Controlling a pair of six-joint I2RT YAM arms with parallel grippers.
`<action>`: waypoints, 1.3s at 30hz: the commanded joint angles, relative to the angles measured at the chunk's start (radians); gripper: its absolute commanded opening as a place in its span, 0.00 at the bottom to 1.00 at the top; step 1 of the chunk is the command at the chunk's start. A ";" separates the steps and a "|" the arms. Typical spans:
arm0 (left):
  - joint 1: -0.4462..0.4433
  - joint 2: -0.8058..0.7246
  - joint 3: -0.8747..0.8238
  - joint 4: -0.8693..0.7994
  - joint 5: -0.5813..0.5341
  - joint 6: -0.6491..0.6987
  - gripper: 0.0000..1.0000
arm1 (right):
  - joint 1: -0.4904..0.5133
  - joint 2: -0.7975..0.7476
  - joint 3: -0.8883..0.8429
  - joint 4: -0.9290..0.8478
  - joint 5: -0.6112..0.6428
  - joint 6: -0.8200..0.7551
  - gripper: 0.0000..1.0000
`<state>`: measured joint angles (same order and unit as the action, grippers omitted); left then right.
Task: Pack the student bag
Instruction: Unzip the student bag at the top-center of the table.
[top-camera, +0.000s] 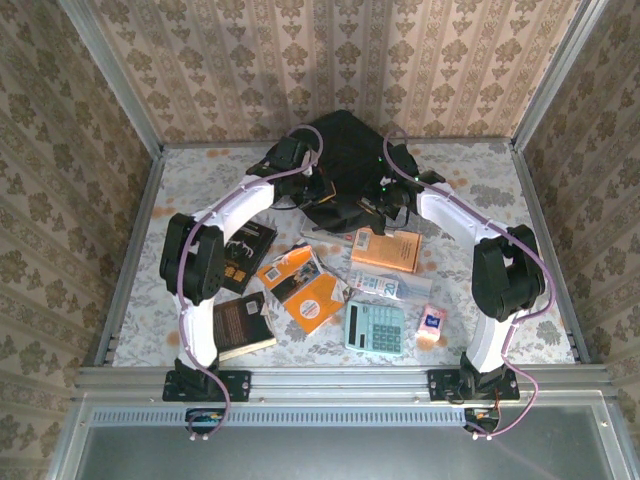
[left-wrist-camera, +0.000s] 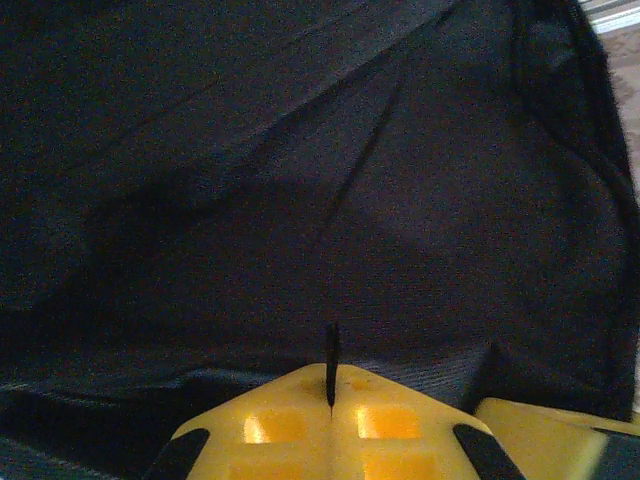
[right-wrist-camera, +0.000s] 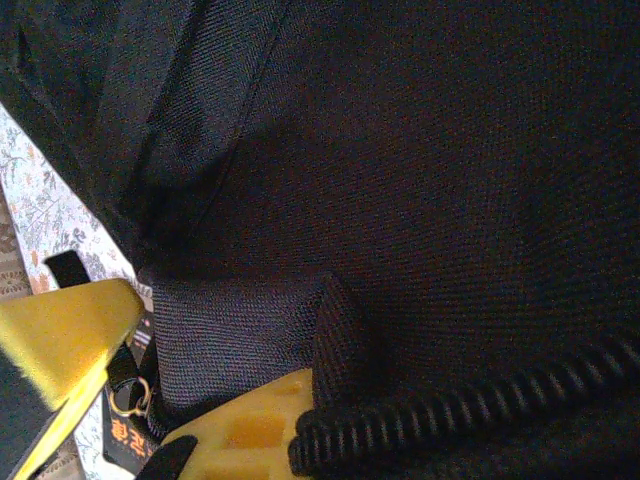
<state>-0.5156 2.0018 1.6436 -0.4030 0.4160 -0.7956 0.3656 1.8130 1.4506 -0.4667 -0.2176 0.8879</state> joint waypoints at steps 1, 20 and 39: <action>0.025 -0.034 0.013 -0.069 -0.100 0.088 0.00 | 0.007 -0.058 -0.001 0.034 0.004 -0.046 0.00; 0.160 -0.146 -0.134 -0.059 -0.294 0.177 0.00 | -0.039 -0.098 -0.036 0.035 0.066 -0.103 0.00; 0.212 -0.308 -0.123 -0.015 -0.366 0.242 0.00 | -0.032 0.008 0.189 0.142 -0.146 -0.306 0.00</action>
<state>-0.3401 1.7687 1.5288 -0.4187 0.1822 -0.6094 0.3466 1.7889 1.5616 -0.3893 -0.3260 0.5976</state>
